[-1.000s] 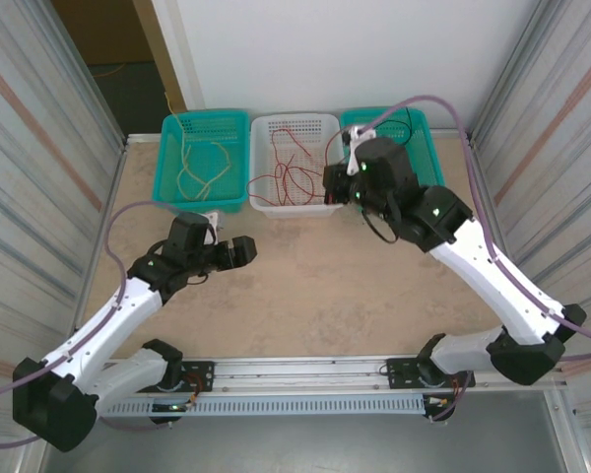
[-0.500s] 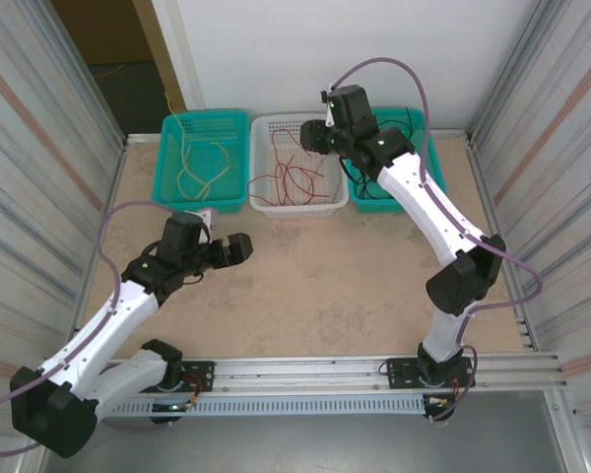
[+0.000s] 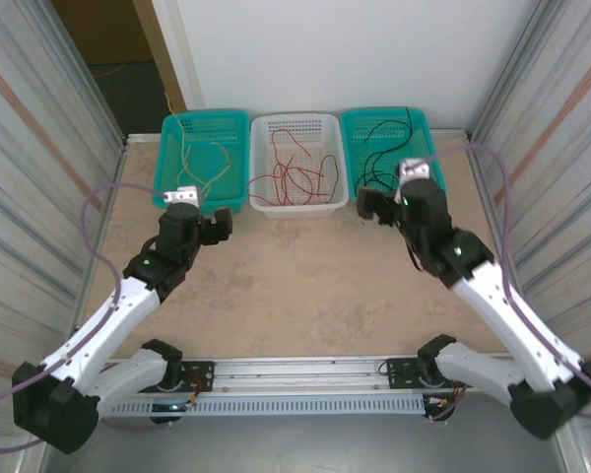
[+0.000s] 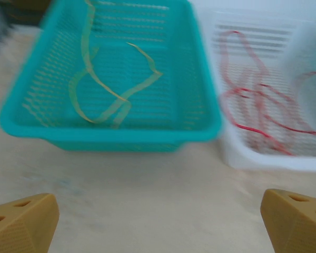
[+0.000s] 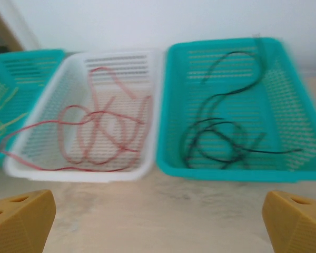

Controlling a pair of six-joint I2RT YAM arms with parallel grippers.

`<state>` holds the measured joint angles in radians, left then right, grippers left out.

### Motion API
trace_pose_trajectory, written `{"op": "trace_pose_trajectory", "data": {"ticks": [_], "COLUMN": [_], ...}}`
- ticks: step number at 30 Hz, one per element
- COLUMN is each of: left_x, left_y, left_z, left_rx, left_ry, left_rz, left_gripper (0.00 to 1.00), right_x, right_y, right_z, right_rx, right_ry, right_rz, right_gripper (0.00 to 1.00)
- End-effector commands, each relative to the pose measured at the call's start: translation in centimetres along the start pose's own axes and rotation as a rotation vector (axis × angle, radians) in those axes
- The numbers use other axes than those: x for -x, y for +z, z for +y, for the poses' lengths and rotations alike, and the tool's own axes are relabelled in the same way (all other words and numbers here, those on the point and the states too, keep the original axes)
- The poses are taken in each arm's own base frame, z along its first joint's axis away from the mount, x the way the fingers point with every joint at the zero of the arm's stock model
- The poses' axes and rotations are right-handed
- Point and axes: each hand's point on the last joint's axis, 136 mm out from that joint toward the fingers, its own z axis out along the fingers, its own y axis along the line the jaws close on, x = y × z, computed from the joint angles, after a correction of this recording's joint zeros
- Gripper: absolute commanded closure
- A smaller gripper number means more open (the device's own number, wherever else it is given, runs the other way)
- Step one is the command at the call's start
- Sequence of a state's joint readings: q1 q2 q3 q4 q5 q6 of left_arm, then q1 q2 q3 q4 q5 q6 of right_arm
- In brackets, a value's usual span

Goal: Untangle the cables

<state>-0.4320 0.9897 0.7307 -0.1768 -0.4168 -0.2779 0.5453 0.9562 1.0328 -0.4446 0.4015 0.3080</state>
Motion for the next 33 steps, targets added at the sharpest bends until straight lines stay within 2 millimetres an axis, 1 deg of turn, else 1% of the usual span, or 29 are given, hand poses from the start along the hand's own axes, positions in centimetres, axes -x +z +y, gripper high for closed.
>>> {"op": "trace_pose_trajectory", "data": {"ticks": [1, 3, 4, 6, 7, 9, 10, 11, 12, 14, 15, 16, 17, 18, 19, 20, 21, 22, 23, 24, 25, 26, 27, 28, 29, 30, 31, 32, 33], "left_x": [-0.6, -2.6, -3.5, -4.6, -4.8, -4.9, -5.3, -5.0, -4.8, -5.8, -6.1, -6.0, -6.1, -6.3, -6.4, -6.8, -7.6, -7.1, -6.8, -7.6, -7.5, -6.9, -7.2, -7.5, -7.3, -7.1, -7.3, -7.5, -7.4], "left_y": [2.4, 4.5, 5.1, 6.4, 6.9, 7.7, 8.1, 8.5, 8.7, 9.4, 9.6, 9.6, 9.5, 9.6, 9.7, 10.0, 10.5, 10.6, 10.5, 10.9, 11.3, 11.4, 11.3, 11.3, 11.4, 11.4, 11.4, 11.3, 11.4], "left_z": [5.8, 8.3, 9.5, 11.1, 11.4, 11.4, 10.8, 10.3, 10.3, 10.7, 11.1, 11.1, 10.8, 10.6, 10.1, 9.2, 9.0, 9.2, 8.8, 8.6, 8.6, 8.5, 8.4, 8.4, 8.5, 8.4, 8.5, 8.4, 8.5], "left_rx": [0.361, 0.436, 0.468, 0.476, 0.454, 0.349, 0.275, 0.231, 0.220, 0.179, 0.168, 0.157, 0.143, 0.132, 0.108, 0.059, 0.060, 0.075, 0.050, 0.034, 0.037, 0.032, 0.026, 0.019, 0.024, 0.022, 0.023, 0.019, 0.022], "left_ry": [0.185, 0.177, 0.136, 0.060, 0.042, -0.009, 0.022, 0.054, 0.060, 0.019, -0.004, -0.004, -0.005, 0.002, 0.020, 0.048, 0.061, 0.075, 0.067, 0.064, 0.072, 0.083, 0.074, 0.069, 0.072, 0.074, 0.071, 0.068, 0.070], "left_rz": [-0.081, -0.008, 0.020, 0.025, 0.000, -0.068, -0.065, -0.103, -0.145, -0.130, -0.142, -0.159, -0.149, -0.138, -0.147, -0.143, -0.146, -0.202, -0.196, -0.114, -0.119, -0.155, -0.125, -0.103, -0.126, -0.138, -0.124, -0.107, -0.113], "left_gripper": [0.01, 0.01, 0.01, 0.01, 0.01, 0.01, 0.01, 0.01, 0.01, 0.01, 0.01, 0.01, 0.01, 0.01, 0.01, 0.01, 0.01, 0.01, 0.01, 0.01, 0.01, 0.01, 0.01, 0.01, 0.01, 0.01, 0.01, 0.01, 0.01], "right_x": [-2.4, -5.7, -6.9, -8.2, -8.7, -10.8, -11.3, -11.6, -12.3, -13.7, -14.2, -14.5, -14.3, -14.0, -13.7, -13.9, -14.1, -14.2, -14.3, -14.3, -14.3, -14.4, -14.2, -14.3, -15.4, -15.6, -15.4, -16.0, -15.9], "right_y": [0.4, 1.3, 1.9, 2.6, 2.7, 3.5, 3.7, 4.0, 4.3, 5.3, 6.2, 7.1, 8.2, 9.2, 10.5, 11.3, 12.0, 12.4, 12.5, 12.6, 12.7, 12.9, 13.1, 13.5, 14.4, 15.5, 15.6, 15.5, 15.7], "right_z": [-6.0, -8.5, -9.4, -12.1, -13.6, -16.7, -17.7, -18.6, -19.5, -21.3, -21.8, -21.9, -21.8, -20.9, -20.0, -19.9, -19.6, -19.0, -18.6, -18.0, -17.0, -15.8, -14.5, -13.1, -12.6, -13.3, -13.9, -14.8, -15.4], "right_rx": [-0.288, -0.382, -0.419, -0.542, -0.602, -0.703, -0.728, -0.741, -0.754, -0.767, -0.750, -0.718, -0.674, -0.601, -0.501, -0.471, -0.415, -0.355, -0.321, -0.283, -0.227, -0.160, -0.083, -0.026, -0.060, -0.094, -0.109, -0.116, -0.118], "right_ry": [-0.068, -0.101, -0.105, -0.018, 0.033, 0.122, 0.139, 0.143, 0.141, 0.167, 0.166, 0.151, 0.120, 0.087, 0.032, 0.023, 0.027, 0.026, 0.022, 0.007, -0.012, -0.003, 0.025, -0.020, -0.079, -0.073, -0.041, 0.010, 0.043], "right_rz": [-0.032, 0.035, 0.059, 0.071, 0.055, 0.032, 0.000, -0.045, -0.080, -0.086, -0.071, -0.073, -0.109, -0.118, -0.099, -0.057, -0.027, -0.008, -0.005, -0.004, -0.001, 0.000, -0.042, -0.070, -0.065, -0.098, -0.105, -0.017, -0.030], "right_gripper": [0.01, 0.01, 0.01, 0.01, 0.01, 0.01, 0.01, 0.01, 0.01, 0.01, 0.01, 0.01, 0.01, 0.01, 0.01, 0.01, 0.01, 0.01, 0.01, 0.01, 0.01, 0.01, 0.01, 0.01, 0.01, 0.01, 0.01, 0.01, 0.01]}}
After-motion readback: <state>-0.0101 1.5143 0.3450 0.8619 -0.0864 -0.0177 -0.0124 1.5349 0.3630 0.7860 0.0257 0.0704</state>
